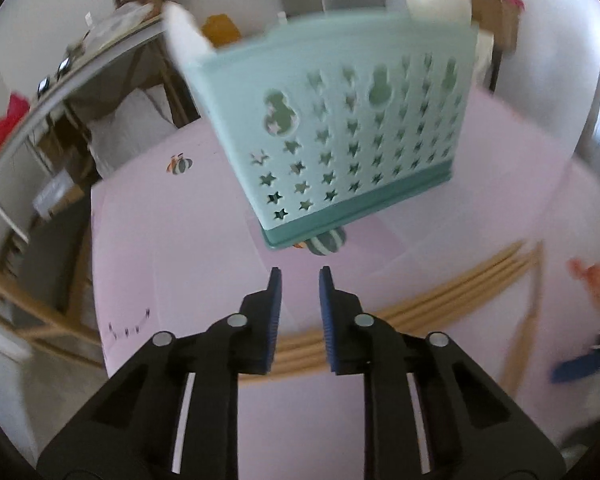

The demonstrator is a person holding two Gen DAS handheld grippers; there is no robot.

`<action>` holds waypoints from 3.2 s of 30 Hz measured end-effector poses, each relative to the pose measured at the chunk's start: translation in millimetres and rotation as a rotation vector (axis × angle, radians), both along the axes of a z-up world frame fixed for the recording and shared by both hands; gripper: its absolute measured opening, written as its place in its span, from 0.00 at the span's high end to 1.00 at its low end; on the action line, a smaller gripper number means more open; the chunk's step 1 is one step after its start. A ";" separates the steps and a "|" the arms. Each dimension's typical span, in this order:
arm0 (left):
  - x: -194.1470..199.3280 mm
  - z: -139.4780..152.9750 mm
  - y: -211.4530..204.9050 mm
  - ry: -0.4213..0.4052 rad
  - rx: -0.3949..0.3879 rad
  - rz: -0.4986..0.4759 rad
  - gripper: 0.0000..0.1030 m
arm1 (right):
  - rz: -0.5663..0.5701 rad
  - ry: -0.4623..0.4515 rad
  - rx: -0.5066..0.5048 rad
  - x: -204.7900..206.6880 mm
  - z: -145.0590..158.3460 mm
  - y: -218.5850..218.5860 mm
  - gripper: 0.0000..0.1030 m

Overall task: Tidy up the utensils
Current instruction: 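Move both tools down toward the loose wooden chopsticks, then close the right tool on one wooden chopstick while the left tool reaches the chopsticks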

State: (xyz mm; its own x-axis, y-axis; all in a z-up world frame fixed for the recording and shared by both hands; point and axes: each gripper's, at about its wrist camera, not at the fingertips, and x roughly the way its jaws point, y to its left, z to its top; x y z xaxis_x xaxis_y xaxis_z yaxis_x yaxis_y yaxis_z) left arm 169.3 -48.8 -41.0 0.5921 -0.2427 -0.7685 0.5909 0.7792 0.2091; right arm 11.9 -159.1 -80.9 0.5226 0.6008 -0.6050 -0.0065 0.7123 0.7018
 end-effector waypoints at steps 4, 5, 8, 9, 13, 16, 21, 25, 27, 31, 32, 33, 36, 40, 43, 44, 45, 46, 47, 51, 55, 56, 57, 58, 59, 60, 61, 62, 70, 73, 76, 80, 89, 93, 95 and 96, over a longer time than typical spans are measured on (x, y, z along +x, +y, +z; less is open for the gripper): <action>4.6 -21.0 -7.5 0.016 0.085 0.000 0.90 | -0.004 0.014 -0.023 -0.7 1.6 0.2 0.38; 3.8 -22.4 -5.1 0.014 0.072 0.008 0.91 | -0.008 0.019 -0.021 0.5 1.3 -0.3 0.38; 1.4 -24.0 0.2 0.039 0.074 0.024 0.93 | -0.019 0.035 -0.009 4.6 -1.6 -2.1 0.38; 0.6 -24.4 2.4 0.050 0.072 0.032 0.94 | -0.023 0.045 -0.011 7.2 -2.7 -1.4 0.38; -5.6 -24.8 14.3 0.103 0.059 0.054 0.94 | -0.042 0.063 -0.005 14.2 -3.3 1.4 0.40; -15.4 -24.1 29.0 0.151 0.030 0.079 0.94 | -0.058 0.075 -0.020 20.1 -1.7 6.9 0.41; -30.0 -23.8 53.8 0.275 -0.078 0.129 0.94 | -0.077 0.092 -0.070 29.8 -0.1 18.0 0.47; -43.6 -23.4 67.8 0.348 -0.160 0.155 0.94 | -0.103 0.095 -0.109 35.8 1.3 23.5 0.54; -54.1 -25.1 74.5 0.380 -0.203 0.169 0.94 | -0.112 0.094 -0.134 39.1 1.8 25.9 0.58; -68.0 -27.5 76.1 0.417 -0.269 0.193 0.94 | -0.136 0.097 -0.176 48.3 1.1 25.5 0.72; -68.4 -24.6 72.3 0.428 -0.285 0.198 0.94 | -0.139 0.097 -0.181 49.7 0.1 24.7 0.75; -72.5 -25.5 72.2 0.439 -0.307 0.202 0.94 | -0.141 0.097 -0.190 51.5 -0.3 23.8 0.77; -76.9 -24.9 64.9 0.450 -0.338 0.201 0.94 | -0.138 0.099 -0.207 55.4 -0.9 20.8 0.86; -86.3 -27.0 55.5 0.480 -0.387 0.192 0.94 | -0.135 0.090 -0.243 61.6 0.4 14.9 0.89; -92.6 -29.6 46.9 0.516 -0.428 0.182 0.94 | -0.128 0.085 -0.264 62.4 1.1 8.3 0.91; -94.8 -30.3 42.8 0.527 -0.442 0.176 0.94 | -0.121 0.083 -0.273 64.1 1.6 7.0 0.91; -95.4 -31.3 38.4 0.536 -0.453 0.169 0.94 | -0.118 0.081 -0.282 62.7 2.6 3.7 0.91; -97.2 -32.3 33.9 0.544 -0.462 0.163 0.94 | -0.111 0.077 -0.296 63.0 3.8 0.7 0.91; -99.1 -33.6 28.8 0.548 -0.468 0.159 0.94 | -0.105 0.074 -0.312 64.7 4.8 -0.2 0.91; -104.6 -34.5 16.3 0.538 -0.473 0.137 0.94 | -0.095 0.072 -0.335 66.3 6.9 -8.1 0.93; -105.3 -34.4 16.2 0.519 -0.468 0.135 0.94 | -0.091 0.056 -0.386 62.3 10.3 -20.8 0.94; -105.3 -33.8 17.1 0.511 -0.463 0.140 0.94 | -0.093 0.052 -0.398 63.4 10.1 -22.3 0.94; -106.0 -32.9 18.6 0.504 -0.459 0.143 0.94 | -0.097 0.049 -0.417 61.8 11.1 -26.2 0.94; -106.0 -32.1 20.1 0.497 -0.455 0.147 0.93 | -0.099 0.049 -0.425 60.8 11.6 -30.5 0.94; -105.0 -31.5 22.5 0.493 -0.455 0.150 0.92 | -0.104 0.049 -0.430 60.7 12.1 -34.3 0.94; -104.4 -30.4 24.5 0.486 -0.459 0.154 0.88 | -0.108 0.050 -0.436 62.9 10.6 -34.1 0.94; -102.9 -29.5 28.1 0.480 -0.463 0.158 0.82 | -0.111 0.050 -0.442 62.4 10.8 -36.7 0.94; -101.3 -28.2 29.9 0.470 -0.468 0.164 0.80 | -0.113 0.050 -0.445 61.4 11.0 -39.8 0.93; -78.3 -23.0 20.8 0.401 -0.463 0.182 0.70 | -0.114 0.040 -0.462 58.0 10.1 -42.8 0.93; -74.0 -24.9 14.6 0.370 -0.442 0.186 0.70 | -0.110 0.036 -0.470 59.2 9.9 -40.2 0.93; -75.6 -23.8 9.4 0.332 -0.398 0.184 0.70 | -0.107 0.033 -0.464 58.8 9.5 -42.0 0.93; -76.9 -24.3 7.4 0.280 -0.340 0.193 0.72 | -0.105 0.029 -0.457 58.8 9.2 -42.2 0.93; -65.3 -21.3 21.3 0.313 -0.359 0.255 0.73 | -0.103 0.017 -0.449 58.5 8.5 -43.5 0.93; -59.7 -19.3 9.6 0.296 -0.373 0.247 0.68 | -0.103 0.011 -0.450 57.7 8.4 -43.0 0.93; -58.9 -21.7 0.7 0.273 -0.340 0.243 0.68 | -0.103 0.013 -0.444 58.2 8.3 -44.0 0.93; -59.9 -21.7 -3.0 0.248 -0.312 0.240 0.68 | -0.102 0.014 -0.437 58.5 8.1 -44.9 0.93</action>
State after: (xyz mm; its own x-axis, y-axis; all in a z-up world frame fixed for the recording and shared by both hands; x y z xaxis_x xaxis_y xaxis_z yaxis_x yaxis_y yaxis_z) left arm 109.4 -51.8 -62.7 0.4676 -0.3630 -0.8060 0.3885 0.9034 -0.1814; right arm 70.4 -204.1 -72.8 0.5557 0.2324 -0.7983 0.0872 0.9386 0.3339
